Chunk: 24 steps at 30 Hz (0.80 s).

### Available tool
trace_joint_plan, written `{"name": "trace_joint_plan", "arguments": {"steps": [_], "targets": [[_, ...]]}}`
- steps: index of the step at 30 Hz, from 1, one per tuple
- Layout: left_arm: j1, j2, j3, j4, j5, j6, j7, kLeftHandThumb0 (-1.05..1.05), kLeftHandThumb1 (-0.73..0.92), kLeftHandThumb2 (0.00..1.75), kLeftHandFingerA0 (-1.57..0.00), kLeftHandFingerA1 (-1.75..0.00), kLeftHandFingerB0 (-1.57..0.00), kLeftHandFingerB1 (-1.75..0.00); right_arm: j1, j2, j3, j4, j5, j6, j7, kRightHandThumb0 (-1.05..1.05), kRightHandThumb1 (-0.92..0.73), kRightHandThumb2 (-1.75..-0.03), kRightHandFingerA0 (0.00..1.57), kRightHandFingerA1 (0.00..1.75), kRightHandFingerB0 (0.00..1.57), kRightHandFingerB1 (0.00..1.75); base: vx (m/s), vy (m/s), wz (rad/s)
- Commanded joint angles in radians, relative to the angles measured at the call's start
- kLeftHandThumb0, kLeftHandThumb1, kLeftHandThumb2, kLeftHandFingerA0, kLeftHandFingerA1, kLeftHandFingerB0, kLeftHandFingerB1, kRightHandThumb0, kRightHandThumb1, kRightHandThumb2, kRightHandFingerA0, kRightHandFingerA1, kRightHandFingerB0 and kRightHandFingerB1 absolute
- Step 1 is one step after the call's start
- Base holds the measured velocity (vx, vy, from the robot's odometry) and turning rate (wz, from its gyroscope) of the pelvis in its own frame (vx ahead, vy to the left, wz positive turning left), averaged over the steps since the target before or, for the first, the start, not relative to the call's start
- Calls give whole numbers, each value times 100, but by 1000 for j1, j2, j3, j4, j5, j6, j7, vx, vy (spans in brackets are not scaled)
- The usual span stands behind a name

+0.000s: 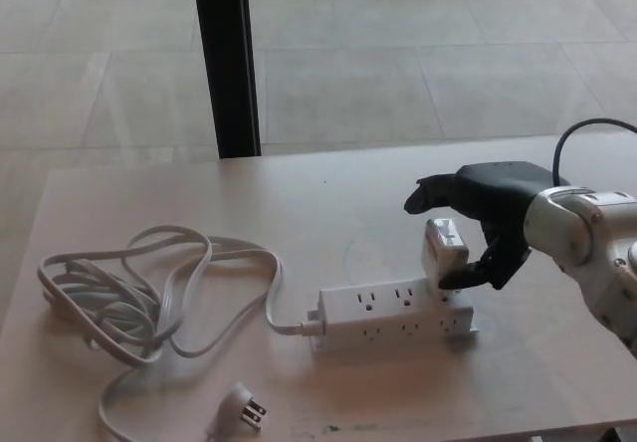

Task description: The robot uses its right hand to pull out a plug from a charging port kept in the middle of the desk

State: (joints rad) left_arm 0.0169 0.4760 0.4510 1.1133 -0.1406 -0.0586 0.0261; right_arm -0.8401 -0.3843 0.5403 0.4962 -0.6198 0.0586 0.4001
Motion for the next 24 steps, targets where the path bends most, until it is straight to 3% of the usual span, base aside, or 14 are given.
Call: {"name": "trace_joint_plan", "arguments": {"steps": [1, 5, 11, 12, 13, 14, 15, 16, 17, 18, 21, 22, 23, 24], "targets": [[13, 10, 2, 0, -13, -25, -10, -61, 57, 58, -77, -46, -68, -42, -16, -26, 6, 24, -54, 38, 23, -80, -51, -63, 69, 147, 32, 34, 0, 0, 0], [17, 11, -6, -1, -5, -33, -5, -63, 58, 59, -80, -48, -72, -43, -29, -24, 14, 29, -77, 53, 39, -78, -57, -58, 70, 136, 31, 32, 0, 0, 0], [15, 11, -11, 7, -3, -41, -5, -62, 58, 59, -79, -48, -73, -43, -32, -7, 4, 31, -72, 53, 33, -80, -49, -62, 73, 154, 32, 34, 0, 0, 0], [16, 9, -9, -1, -7, -37, -3, -63, 58, 59, -81, -50, -75, -44, -23, -5, 3, 26, -72, 27, 0, -82, -45, -88, 91, 140, 29, 45, 0, 0, 0], [16, 5, -1, -2, -16, -34, -5, -62, 58, 59, -81, -50, -73, -44, -18, -2, 2, 25, -69, 17, -5, -86, -47, -88, 90, 142, 30, 45, 0, 0, 0], [14, 6, 0, 1, -17, -32, -6, -62, 58, 59, -80, -49, -72, -43, -21, 4, 4, 29, -68, 20, 5, -76, -43, -88, 82, 131, 25, 44, 0, 0, 0], [16, 5, -1, 0, -16, -36, -10, -64, 58, 59, -78, -48, -68, -42, -31, 16, 10, 42, -68, 32, 23, -80, -49, -63, 71, 148, 32, 35, 0, 0, 0], [16, 5, 1, 2, -17, -41, -9, -64, 58, 59, -79, -48, -71, -43, -40, 28, 13, 49, -66, 45, 44, -80, -45, -82, 81, 133, 28, 44, 0, 0, 0], [17, 4, 4, 0, -22, -38, -11, -65, 58, 59, -79, -48, -69, -42, -41, 33, 14, 54, -67, 37, 38, -80, -45, -82, 81, 132, 29, 44, 0, 0, 0], [17, 6, -1, 0, -16, -39, -10, -65, 59, 59, -80, -49, -71, -43, -42, 37, 16, 57, -72, 38, 36, -77, -56, -58, 74, 140, 33, 33, 0, 0, 0], [19, 6, 1, 2, -18, -46, -14, -65, 59, 59, -83, -51, -74, -44, -42, 45, 14, 60, -75, 51, 40, -77, -56, -58, 74, 141, 33, 33, 0, 0, 0], [17, 6, -6, 5, -9, -49, -2, -65, 60, 59, -82, -50, -71, -43, -35, 38, 12, 61, -79, 48, 28, -85, -48, -88, 76, 133, 28, 43, 0, 0, 0], [16, 5, -5, 6, -9, -47, 0, -65, 60, 59, -82, -50, -71, -43, -31, 33, 10, 58, -80, 43, 22, -85, -48, -88, 76, 133, 28, 43, 0, 0, 0], [19, 5, -8, 4, -7, -56, -3, -65, 60, 59, -81, -49, -71, -42, -25, 26, 9, 54, -83, 38, 17, -79, -51, -62, 71, 156, 36, 36, 0, 0, 0]]}}
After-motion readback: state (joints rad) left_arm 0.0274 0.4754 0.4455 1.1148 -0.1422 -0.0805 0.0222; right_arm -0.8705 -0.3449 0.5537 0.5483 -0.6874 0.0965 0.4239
